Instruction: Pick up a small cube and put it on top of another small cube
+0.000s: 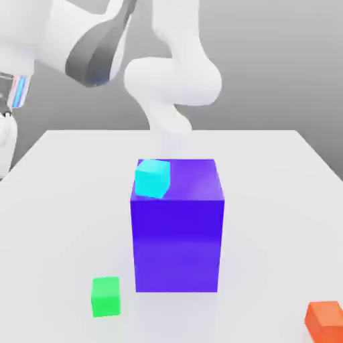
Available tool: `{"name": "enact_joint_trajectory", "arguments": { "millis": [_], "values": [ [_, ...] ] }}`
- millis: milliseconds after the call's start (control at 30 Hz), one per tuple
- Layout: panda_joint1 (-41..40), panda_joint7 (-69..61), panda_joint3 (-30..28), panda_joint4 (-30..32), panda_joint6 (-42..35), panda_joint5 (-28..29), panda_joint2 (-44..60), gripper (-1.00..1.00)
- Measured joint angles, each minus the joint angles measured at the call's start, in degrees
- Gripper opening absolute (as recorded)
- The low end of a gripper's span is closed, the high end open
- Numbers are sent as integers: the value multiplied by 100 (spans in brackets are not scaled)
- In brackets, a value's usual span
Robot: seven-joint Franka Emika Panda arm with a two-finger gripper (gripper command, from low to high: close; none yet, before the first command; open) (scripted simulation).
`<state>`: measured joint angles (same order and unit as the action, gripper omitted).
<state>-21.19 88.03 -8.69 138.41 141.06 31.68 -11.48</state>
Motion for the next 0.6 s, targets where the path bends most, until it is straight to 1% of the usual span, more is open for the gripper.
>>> {"name": "enact_joint_trajectory", "arguments": {
  "millis": [300, 600],
  "values": [
    [338, -1505, -251, 409, 287, -684, -206, -100],
    [936, -3259, -517, 829, 656, -1722, 186, -100]
  ]
}}
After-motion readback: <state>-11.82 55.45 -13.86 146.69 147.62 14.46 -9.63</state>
